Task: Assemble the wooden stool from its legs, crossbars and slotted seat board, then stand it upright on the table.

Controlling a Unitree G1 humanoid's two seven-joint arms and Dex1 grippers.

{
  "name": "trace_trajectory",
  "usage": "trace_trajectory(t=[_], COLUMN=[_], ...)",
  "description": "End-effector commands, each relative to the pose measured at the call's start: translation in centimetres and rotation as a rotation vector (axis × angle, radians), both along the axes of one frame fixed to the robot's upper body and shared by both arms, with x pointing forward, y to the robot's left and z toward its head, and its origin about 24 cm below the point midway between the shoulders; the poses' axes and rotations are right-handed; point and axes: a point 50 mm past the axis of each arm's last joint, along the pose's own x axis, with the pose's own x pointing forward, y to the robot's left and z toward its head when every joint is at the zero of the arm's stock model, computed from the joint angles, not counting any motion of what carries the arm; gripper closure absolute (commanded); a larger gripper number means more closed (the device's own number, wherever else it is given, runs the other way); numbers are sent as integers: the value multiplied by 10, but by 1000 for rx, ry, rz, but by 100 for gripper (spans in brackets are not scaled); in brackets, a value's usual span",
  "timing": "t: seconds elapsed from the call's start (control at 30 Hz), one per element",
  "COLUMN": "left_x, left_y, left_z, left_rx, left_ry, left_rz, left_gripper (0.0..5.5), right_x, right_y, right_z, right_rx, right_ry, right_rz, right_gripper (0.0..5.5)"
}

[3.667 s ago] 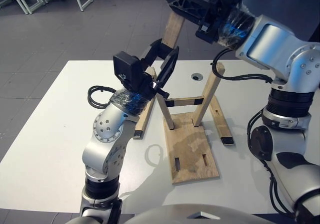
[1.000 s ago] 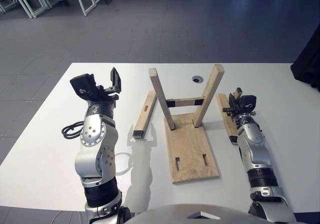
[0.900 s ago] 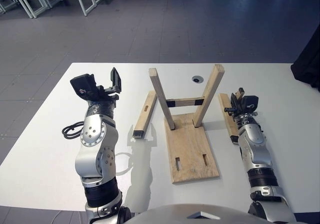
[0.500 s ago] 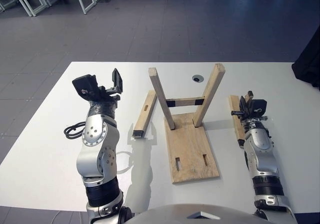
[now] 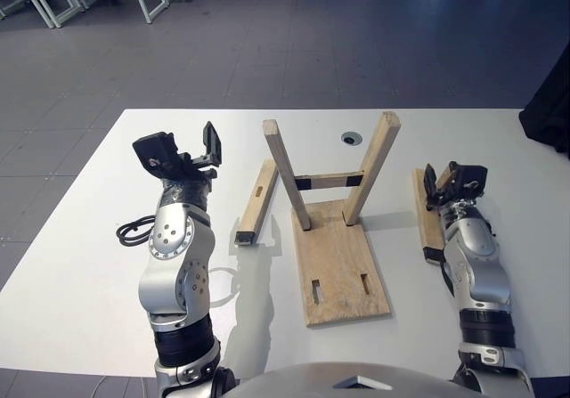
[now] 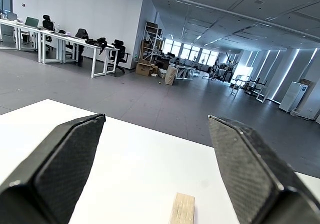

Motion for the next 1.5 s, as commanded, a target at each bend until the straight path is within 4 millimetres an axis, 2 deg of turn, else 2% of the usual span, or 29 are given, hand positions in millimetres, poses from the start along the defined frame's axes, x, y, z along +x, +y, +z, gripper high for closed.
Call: trace_trajectory(t=[0.03,0.1,0.2,0.23,0.3,0.37,0.4,0.43,0.5,0.53,0.57,0.6,0.67,0.7,0.77,0.83,0.87,0.93,0.97,1.0,1.13,1.23,1.37,1.5], left_x=[0,0,0,0,1,1,1,0,0,1,1,3,5,5,6,4,4,4,3,0,-11,-12,-12,-10], left_y=[0,1,1,1,-1,-2,-2,-2,-3,-3,-4,-3,-2,-2,-2,-2,-1,-1,-2,-1,2,1,0,0], left_z=[-1,-2,-2,-1,-1,-1,-1,-1,-2,-2,-2,-1,0,0,0,0,0,-1,-2,-3,-7,-8,-8,-7], left_rx=[-2,-4,-5,-5,-4,-3,-3,-3,-5,-6,-6,-5,-2,0,2,1,1,-2,-5,-8,-17,-22,-20,-17], left_ry=[13,13,11,10,9,10,11,12,14,16,16,15,12,12,12,12,12,13,14,16,23,28,32,35], left_rz=[12,16,17,16,9,6,7,7,7,3,0,-4,-8,-7,-12,-4,-2,-2,-2,14,60,62,50,39], left_gripper=[174,174,174,174,174,174,174,174,174,174,174,174,174,174,174,174,174,174,174,174,174,174,174,174], right_x=[10,20,32,36,39,38,39,40,42,38,33,28,24,27,33,29,26,9,-3,-11,-61,-85,-93,-102], right_y=[1,6,10,10,12,14,14,13,7,3,0,-2,-3,-2,2,6,7,3,4,7,24,22,11,10], right_z=[52,86,119,128,140,140,135,118,72,40,16,-1,-7,2,41,86,100,117,116,111,34,-3,-28,-54], right_rx=[-34,-34,-31,-20,-3,-11,-17,-28,-35,-40,-30,-10,25,49,110,120,123,92,67,50,16,7,8,11], right_ry=[-119,-183,-221,-224,-219,-196,-172,-105,69,182,261,310,313,262,57,-138,-191,-250,-242,-217,138,334,444,550], right_rz=[-37,-54,-66,-68,-46,-32,-34,-39,-58,-75,-88,-103,-117,-107,-74,-29,-19,-33,-34,-19,70,82,14,-2], right_gripper=[169,169,169,169,207,240,255,276,295,295,295,295,295,295,276,245,226,193,175,151,83,63,63,63])
